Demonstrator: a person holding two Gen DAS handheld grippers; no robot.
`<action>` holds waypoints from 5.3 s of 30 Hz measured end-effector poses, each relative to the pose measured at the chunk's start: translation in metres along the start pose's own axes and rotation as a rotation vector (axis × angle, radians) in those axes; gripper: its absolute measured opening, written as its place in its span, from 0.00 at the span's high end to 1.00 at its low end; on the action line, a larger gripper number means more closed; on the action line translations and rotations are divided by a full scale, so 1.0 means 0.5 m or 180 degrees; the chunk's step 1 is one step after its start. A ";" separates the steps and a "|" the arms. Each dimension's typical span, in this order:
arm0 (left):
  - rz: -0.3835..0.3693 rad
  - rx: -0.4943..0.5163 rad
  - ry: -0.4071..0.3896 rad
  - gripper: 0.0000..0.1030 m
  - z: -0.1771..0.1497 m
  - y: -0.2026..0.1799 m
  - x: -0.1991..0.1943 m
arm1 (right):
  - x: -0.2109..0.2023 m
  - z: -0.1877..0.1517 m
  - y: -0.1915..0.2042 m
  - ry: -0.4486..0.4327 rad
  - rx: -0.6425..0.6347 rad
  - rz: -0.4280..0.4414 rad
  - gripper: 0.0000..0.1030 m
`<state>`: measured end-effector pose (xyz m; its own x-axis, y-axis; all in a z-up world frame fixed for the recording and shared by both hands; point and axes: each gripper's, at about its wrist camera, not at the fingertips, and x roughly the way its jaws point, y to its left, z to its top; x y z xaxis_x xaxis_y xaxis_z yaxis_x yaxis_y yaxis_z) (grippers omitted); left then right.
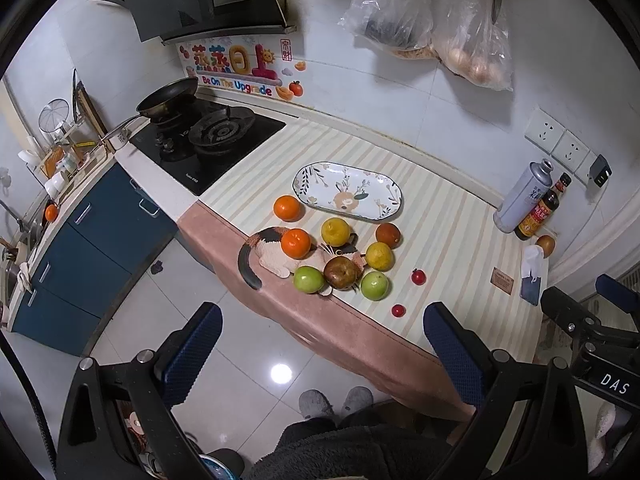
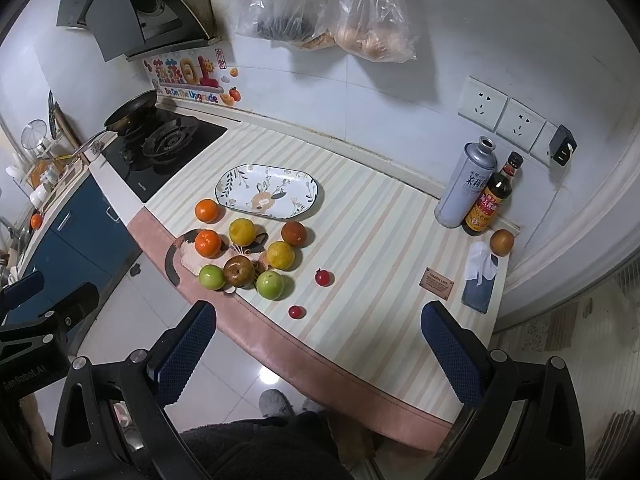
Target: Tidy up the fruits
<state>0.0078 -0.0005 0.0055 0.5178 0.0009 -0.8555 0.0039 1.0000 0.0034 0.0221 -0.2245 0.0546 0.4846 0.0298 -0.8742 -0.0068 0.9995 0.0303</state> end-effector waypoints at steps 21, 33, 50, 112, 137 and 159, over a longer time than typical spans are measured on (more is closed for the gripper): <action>0.0001 -0.0007 0.0011 0.00 0.001 -0.002 0.001 | 0.005 0.005 0.012 0.0013 -0.0031 0.0002 0.00; -0.0006 0.0004 0.0013 0.00 0.002 -0.001 0.003 | 0.004 0.007 0.014 0.0017 -0.0023 0.0000 0.00; 0.0001 -0.0011 -0.0012 0.00 0.011 -0.008 -0.001 | -0.006 0.015 0.019 -0.0019 -0.0037 0.0022 0.00; -0.0284 0.2090 0.1244 0.19 -0.008 0.036 0.712 | 0.882 -0.068 0.204 0.1735 -0.0069 0.0632 0.25; -0.0823 0.1594 0.1156 0.48 -0.022 0.093 0.722 | 0.902 -0.065 0.223 0.1725 0.0363 0.0485 0.44; -0.0746 0.0653 0.0808 0.48 0.326 0.081 0.695 | 0.825 0.222 0.121 0.0897 0.0663 0.0524 0.44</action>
<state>0.3273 0.0398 -0.2075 0.2547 -0.2003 -0.9461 0.2809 0.9515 -0.1258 0.3185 -0.1528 -0.2504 0.2324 0.2199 -0.9474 0.1275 0.9588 0.2538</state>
